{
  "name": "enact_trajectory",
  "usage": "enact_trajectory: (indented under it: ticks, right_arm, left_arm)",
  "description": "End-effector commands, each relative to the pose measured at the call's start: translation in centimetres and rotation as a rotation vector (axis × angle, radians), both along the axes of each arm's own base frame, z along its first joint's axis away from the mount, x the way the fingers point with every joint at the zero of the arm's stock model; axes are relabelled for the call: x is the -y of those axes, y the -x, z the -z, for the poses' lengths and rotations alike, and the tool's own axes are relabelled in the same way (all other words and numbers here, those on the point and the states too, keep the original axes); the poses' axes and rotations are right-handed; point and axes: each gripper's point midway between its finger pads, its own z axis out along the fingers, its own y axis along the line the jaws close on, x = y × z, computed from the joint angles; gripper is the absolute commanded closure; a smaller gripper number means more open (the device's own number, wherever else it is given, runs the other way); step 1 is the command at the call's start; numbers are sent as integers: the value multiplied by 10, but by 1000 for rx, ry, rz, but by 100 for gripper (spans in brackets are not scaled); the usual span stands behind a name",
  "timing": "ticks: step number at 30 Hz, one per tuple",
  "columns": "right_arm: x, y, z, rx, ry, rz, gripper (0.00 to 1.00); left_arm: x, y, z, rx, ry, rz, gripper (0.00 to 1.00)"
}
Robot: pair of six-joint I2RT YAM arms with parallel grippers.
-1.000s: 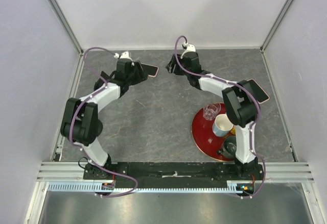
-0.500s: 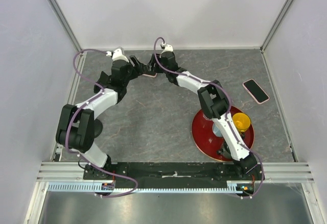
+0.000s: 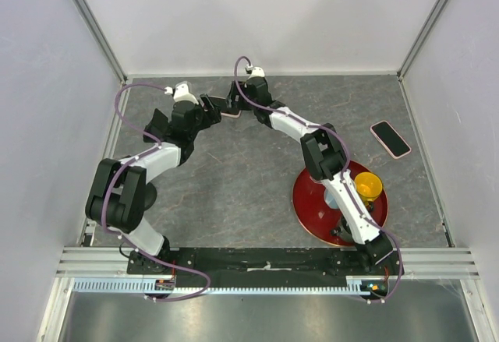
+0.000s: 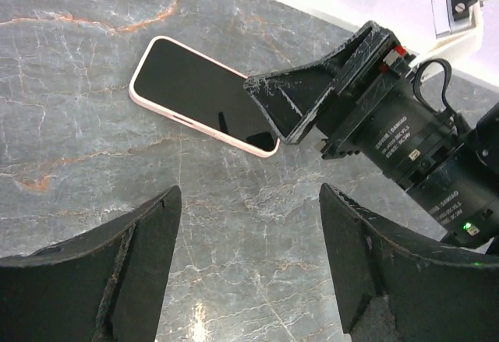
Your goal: Place the phone on the phone stand
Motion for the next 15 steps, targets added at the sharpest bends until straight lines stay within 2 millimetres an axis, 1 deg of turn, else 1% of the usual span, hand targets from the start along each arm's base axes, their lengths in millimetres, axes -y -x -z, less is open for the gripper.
enact_trajectory:
  ticks: [1,2,4,5,6,7,8,9,10,11,13,14,15]
  right_arm:
    - [3,-8,10,-2,4,-17,15]
    - [3,-11,8,4,-5,-13,14]
    - [5,-14,17,-21,-33,1,12]
    - [3,-17,12,-22,-66,-19,12]
    - [4,-17,26,-49,-81,-24,12]
    - [-3,-14,28,-80,-129,-46,12]
    - [-5,-16,25,-80,-155,-57,12]
    - [-10,-13,34,-98,-172,-77,12]
    - [-13,-12,34,-100,-189,-93,12]
    - [-21,-6,33,-109,-215,-125,11]
    - [-26,-1,31,-118,-227,-147,12]
    - [-27,5,37,-140,-228,-157,12]
    - [-30,8,26,-133,-236,-170,13]
  left_arm:
    - [0,-3,-20,86,-28,4,22]
    - [1,-3,-19,86,-30,6,22]
    - [2,-2,-16,82,-31,7,22]
    - [4,-3,-14,79,-26,11,22]
    - [3,-3,-13,76,-26,9,22]
    - [4,-3,-12,76,-23,11,22]
    - [4,-4,-10,72,-17,6,22]
    - [5,-3,-8,71,-14,9,22]
    - [4,-3,-7,73,-13,7,22]
    - [5,-3,-6,71,-11,8,22]
    - [5,-4,-2,61,-15,4,22]
    - [3,-5,-1,55,-16,-11,23]
    - [1,-6,1,34,-22,-25,25]
